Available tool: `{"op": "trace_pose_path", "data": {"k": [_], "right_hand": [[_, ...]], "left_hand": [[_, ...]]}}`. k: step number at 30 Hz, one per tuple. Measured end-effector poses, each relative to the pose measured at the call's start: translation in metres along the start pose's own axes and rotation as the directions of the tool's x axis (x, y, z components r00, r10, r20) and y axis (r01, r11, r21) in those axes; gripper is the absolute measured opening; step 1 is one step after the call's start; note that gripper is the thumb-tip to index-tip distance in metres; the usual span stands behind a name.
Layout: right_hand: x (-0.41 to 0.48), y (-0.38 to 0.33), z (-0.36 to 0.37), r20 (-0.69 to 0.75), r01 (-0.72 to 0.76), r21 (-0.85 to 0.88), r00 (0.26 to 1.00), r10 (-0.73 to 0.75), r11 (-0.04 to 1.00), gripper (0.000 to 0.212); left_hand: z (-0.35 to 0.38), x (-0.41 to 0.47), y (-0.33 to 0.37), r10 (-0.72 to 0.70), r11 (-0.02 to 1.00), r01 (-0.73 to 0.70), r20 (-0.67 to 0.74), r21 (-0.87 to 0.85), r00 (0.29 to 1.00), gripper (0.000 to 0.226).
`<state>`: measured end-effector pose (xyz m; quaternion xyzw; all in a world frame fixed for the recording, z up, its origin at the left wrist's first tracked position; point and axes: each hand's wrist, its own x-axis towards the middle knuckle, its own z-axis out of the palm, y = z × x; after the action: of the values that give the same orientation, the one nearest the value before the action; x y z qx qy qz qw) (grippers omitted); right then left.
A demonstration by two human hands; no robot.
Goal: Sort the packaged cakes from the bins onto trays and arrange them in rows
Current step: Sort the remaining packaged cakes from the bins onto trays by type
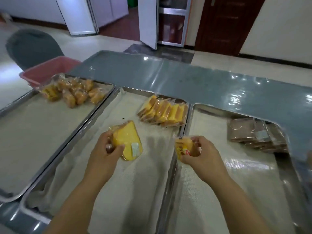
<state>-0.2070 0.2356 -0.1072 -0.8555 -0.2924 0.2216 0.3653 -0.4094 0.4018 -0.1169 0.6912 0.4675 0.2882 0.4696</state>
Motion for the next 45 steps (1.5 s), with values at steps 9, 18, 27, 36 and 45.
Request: {"op": "trace_pose_path", "data": {"k": [9, 18, 27, 36, 45], "right_hand": [[0.052, -0.042, 0.049, -0.001, 0.064, -0.131, 0.998, -0.064, 0.989, 0.053], [0.086, -0.075, 0.089, -0.056, -0.012, -0.250, 0.998, -0.002, 0.968, 0.055], [0.079, -0.075, 0.098, -0.081, -0.033, -0.296, 0.997, 0.009, 0.955, 0.056], [0.067, -0.096, 0.103, 0.068, 0.048, -0.393, 0.997, -0.023, 0.918, 0.061], [0.080, -0.146, 0.150, 0.248, 0.228, -0.466, 0.961, -0.121, 0.855, 0.060]], "left_hand": [[-0.010, 0.131, -0.017, 0.075, 0.997, -0.075, 0.012, 0.010, 0.997, 0.080], [0.037, 0.257, -0.038, 0.337, 0.897, -0.369, 0.163, 0.244, 0.927, 0.028], [0.058, 0.260, -0.066, 0.286, 0.815, -0.510, 0.574, 0.275, 0.767, 0.051], [-0.020, 0.216, -0.055, 0.175, 0.748, -0.494, 0.586, 0.443, 0.791, 0.033], [-0.136, 0.173, -0.081, 0.011, 0.642, -0.372, 0.477, 0.670, 0.879, 0.021]]}}
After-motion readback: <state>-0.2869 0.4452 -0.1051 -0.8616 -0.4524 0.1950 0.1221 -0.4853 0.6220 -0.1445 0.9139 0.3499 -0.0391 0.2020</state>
